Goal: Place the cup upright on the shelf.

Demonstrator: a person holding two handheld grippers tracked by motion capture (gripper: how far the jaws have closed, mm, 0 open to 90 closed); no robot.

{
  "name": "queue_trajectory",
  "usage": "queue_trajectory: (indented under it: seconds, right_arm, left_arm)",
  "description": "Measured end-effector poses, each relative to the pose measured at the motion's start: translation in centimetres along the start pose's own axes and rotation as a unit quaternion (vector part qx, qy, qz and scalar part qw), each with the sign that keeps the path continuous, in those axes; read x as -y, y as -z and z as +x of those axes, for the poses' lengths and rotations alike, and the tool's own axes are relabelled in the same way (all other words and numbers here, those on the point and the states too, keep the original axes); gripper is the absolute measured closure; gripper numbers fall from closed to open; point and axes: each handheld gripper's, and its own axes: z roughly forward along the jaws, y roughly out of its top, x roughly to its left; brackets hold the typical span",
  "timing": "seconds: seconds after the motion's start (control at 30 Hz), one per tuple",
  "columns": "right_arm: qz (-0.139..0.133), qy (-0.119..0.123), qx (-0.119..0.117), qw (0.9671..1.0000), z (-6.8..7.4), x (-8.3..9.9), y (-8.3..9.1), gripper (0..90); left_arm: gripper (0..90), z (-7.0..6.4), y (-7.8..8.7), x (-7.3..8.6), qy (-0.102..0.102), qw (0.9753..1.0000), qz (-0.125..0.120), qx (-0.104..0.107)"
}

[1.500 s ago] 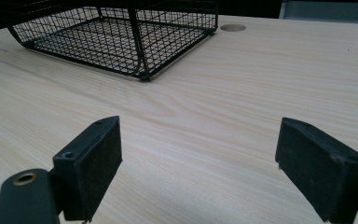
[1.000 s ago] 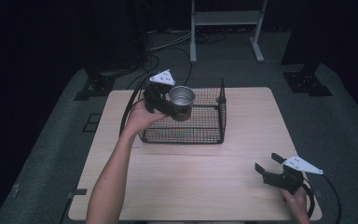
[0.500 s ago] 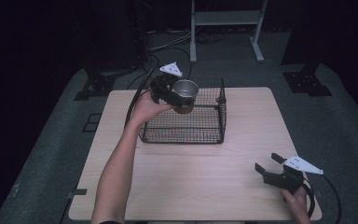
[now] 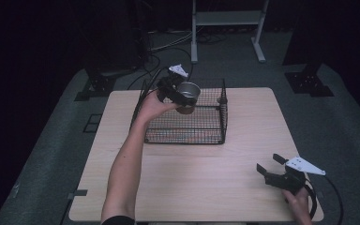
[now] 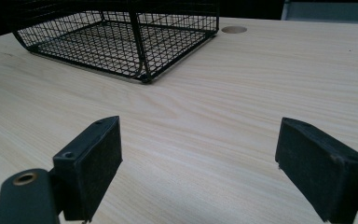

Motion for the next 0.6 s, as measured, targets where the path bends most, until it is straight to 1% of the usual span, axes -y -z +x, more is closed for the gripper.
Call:
queue_trajectory:
  seconds: [0.1,0.17,0.27,0.3,0.47,0.6]
  right_arm:
    - [0.000,0.000,-0.001,1.0000,0.0,0.0,0.0,13.8]
    - [0.000,-0.001,-0.001,1.0000,0.0,0.0,0.0,13.8]
    - [0.000,0.000,-0.001,1.0000,0.0,0.0,0.0,13.8]
    - [0.000,-0.001,-0.001,1.0000,0.0,0.0,0.0,13.7]
    - [0.000,-0.002,-0.001,1.0000,0.0,0.0,0.0,13.8]
    - [0.000,-0.003,-0.001,1.0000,0.0,0.0,0.0,13.8]
  left_arm:
    - [17.4,0.4,-0.5,0.3,0.005,1.0000,0.008,0.000]
    - [17.4,0.6,-0.9,0.6,0.012,0.9999,0.011,-0.001]
    - [17.4,1.0,-1.5,0.9,0.016,0.9996,0.023,-0.003]
    - [17.4,1.0,-1.7,1.0,0.020,0.9995,0.025,-0.004]
    - [17.4,1.3,-2.5,1.5,0.023,0.9994,0.025,-0.008]
    - [17.4,1.2,-3.5,1.5,0.023,0.9991,0.034,-0.010]
